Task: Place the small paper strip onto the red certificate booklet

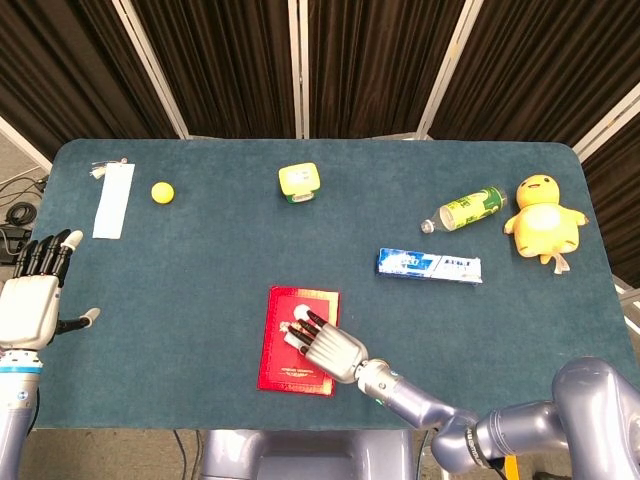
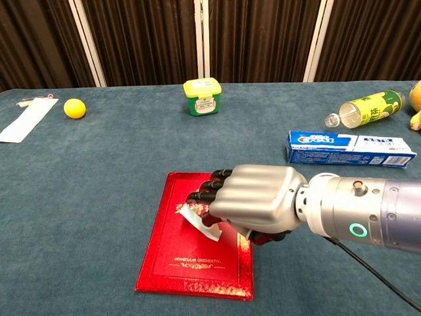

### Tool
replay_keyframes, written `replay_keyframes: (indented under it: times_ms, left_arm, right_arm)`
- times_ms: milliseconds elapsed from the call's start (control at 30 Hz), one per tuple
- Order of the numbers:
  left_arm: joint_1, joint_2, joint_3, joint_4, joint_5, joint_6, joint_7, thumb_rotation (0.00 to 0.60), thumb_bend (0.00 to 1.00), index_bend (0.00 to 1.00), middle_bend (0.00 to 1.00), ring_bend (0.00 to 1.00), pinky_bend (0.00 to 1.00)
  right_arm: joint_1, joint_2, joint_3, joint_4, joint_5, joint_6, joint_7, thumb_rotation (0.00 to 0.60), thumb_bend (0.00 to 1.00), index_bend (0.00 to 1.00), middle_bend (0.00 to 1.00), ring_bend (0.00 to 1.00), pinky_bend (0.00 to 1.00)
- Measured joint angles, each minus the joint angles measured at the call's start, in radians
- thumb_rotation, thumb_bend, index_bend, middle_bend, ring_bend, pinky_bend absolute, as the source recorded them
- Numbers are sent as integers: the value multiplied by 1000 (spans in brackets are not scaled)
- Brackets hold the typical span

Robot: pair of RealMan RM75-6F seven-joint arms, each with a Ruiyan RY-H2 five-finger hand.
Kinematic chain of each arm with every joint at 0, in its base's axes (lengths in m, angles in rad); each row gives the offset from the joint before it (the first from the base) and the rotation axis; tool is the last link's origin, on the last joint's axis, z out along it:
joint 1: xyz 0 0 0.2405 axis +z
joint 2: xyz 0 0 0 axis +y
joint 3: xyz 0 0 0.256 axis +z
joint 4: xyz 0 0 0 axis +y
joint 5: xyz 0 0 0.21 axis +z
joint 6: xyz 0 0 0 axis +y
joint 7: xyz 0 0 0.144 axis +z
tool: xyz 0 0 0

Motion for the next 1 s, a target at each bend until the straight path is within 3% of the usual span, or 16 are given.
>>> replay_keyframes:
  times_ms: [433,667,767,867,933,1000]
  left_arm:
    - [0,0,-1,1,-4,-3,2,600,0,0,0,0,0]
    - [0,2,-1,4,-6,-6,-4,600,0,0,0,0,0]
    - [2,5,1,4,-1,-6,-11,600,0,0,0,0,0]
    - [6,8,5,2,10,-2,-16,600,0,0,0,0,0]
    - [11,10,9,-3,21,2,-20,600,0,0,0,0,0]
    - [17,13,15,-8,33,9,-25,600,0,0,0,0,0]
  right_arm:
    - [-2,45,19,-49,-24,32,18,600,956,359,0,0,0]
    - [-20,140,53,-122,-74,89,68,600,951,346,0,0,0]
    - [-42,199,57,-150,-112,125,101,600,904,306,0,0,0]
    - [-75,263,57,-171,-170,173,160,600,658,190,0,0,0]
    - [-102,304,57,-175,-218,212,219,600,344,102,0,0,0]
    - [-134,344,54,-174,-267,257,290,600,146,71,0,0,0]
